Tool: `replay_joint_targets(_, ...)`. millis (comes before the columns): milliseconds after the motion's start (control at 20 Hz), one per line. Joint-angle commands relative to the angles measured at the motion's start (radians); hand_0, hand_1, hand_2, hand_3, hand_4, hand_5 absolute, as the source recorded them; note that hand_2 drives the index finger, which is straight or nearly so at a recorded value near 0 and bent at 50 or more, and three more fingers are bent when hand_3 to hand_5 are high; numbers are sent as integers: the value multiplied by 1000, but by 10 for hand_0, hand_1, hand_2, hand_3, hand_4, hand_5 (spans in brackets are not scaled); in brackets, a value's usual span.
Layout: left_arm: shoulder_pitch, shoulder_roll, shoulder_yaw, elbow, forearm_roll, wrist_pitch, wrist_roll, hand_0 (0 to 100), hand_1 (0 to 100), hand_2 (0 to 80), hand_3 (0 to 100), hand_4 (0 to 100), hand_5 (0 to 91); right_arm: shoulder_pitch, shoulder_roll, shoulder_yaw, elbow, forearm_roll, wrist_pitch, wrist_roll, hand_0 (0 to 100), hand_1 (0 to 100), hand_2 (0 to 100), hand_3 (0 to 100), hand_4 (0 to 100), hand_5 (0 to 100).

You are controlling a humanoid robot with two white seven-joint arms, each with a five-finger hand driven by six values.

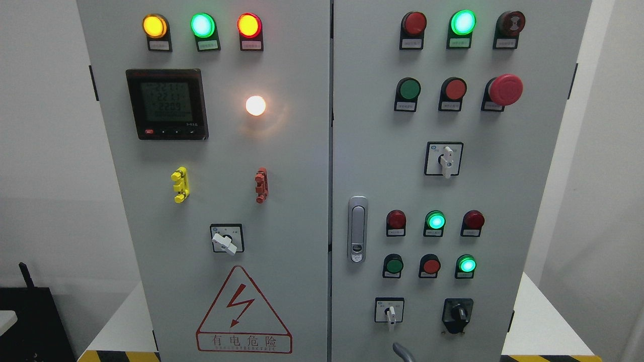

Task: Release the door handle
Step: 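Raise the right hand up toward the silver door handle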

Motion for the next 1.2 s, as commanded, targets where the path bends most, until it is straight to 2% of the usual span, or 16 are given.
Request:
replay_joint_targets(0, 31, 0, 0, -31, 0, 0, 1, 120, 389, 0, 0, 0, 0, -38, 8, 19, 31, 254, 9, -55, 380, 129, 0, 865, 685, 804)
replay_joint_targets(200, 31, 0, 0, -31, 0, 0, 1, 120, 389, 0, 0, 0, 0, -49, 19, 34, 45, 375, 64, -61, 382, 154, 0, 930, 754, 879)
replay_joint_targets(300, 31, 0, 0, -31, 0, 0, 1, 120, 389, 0, 0, 0, 0, -74, 19, 37, 63, 409, 76, -79, 386, 159, 0, 948, 775, 900)
replay_joint_targets(451, 31, 0, 0, -31, 0, 0, 1, 120, 389, 0, 0, 0, 0, -120, 19, 58, 92, 486, 138, -98, 381, 177, 0, 954, 798, 928)
replay_joint_targets(801, 31, 0, 0, -31, 0, 0, 1, 120, 389, 0, 0, 0, 0, -195, 26, 104, 158, 596, 236, -99, 376, 193, 0, 970, 841, 949)
replay_joint_targets(1152, 31, 0, 0, -31, 0, 0, 1, 120, 389, 0, 0, 0, 0, -281, 30, 108, 241, 603, 303, -92, 375, 195, 0, 1000, 873, 979)
